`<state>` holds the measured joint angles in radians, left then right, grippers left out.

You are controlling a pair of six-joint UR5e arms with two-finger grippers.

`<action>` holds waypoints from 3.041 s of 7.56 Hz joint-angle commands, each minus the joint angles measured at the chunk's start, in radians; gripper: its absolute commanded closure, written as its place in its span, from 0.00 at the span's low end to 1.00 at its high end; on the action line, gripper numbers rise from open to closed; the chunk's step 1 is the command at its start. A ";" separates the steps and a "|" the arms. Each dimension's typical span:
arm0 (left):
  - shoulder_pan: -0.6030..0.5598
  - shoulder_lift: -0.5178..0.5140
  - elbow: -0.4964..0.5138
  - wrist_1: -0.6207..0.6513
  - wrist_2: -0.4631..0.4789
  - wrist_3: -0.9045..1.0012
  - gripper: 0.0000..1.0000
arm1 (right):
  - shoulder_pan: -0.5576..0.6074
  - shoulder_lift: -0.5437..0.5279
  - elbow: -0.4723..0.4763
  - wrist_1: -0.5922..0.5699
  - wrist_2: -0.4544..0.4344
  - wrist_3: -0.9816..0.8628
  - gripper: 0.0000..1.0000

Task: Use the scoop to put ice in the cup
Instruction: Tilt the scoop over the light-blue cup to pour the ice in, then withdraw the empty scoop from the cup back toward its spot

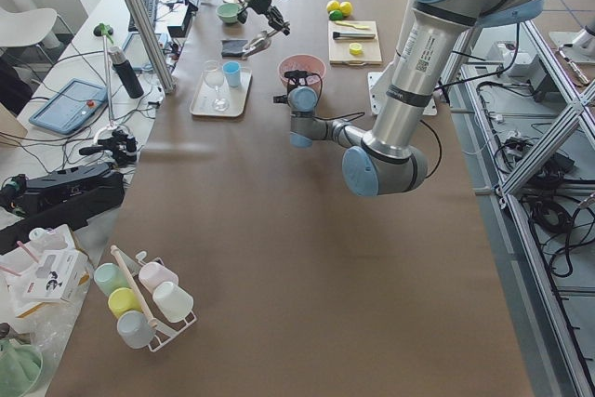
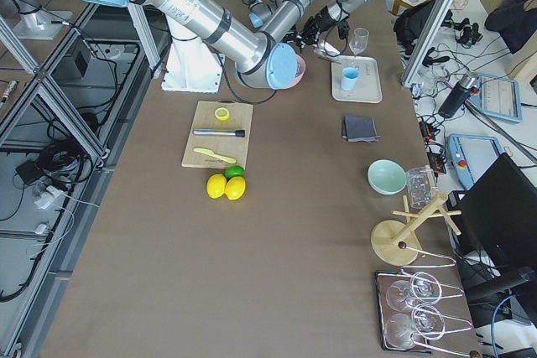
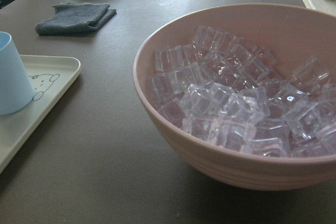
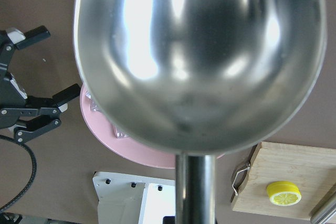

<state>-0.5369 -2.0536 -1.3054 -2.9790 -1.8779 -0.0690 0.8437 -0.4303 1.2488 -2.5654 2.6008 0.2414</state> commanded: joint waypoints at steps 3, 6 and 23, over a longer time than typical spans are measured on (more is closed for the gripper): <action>0.000 0.000 -0.002 0.000 0.020 0.000 0.02 | 0.029 -0.010 0.005 0.005 0.053 -0.007 1.00; 0.000 0.000 -0.002 0.000 0.019 0.003 0.02 | 0.037 -0.053 0.008 0.069 0.125 -0.004 1.00; -0.003 -0.010 -0.015 0.003 -0.076 0.006 0.02 | 0.017 -0.971 0.812 0.688 -0.311 0.460 1.00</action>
<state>-0.5390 -2.0626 -1.3180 -2.9767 -1.9493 -0.0629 0.9030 -1.2821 2.0719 -2.1204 2.2961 0.5114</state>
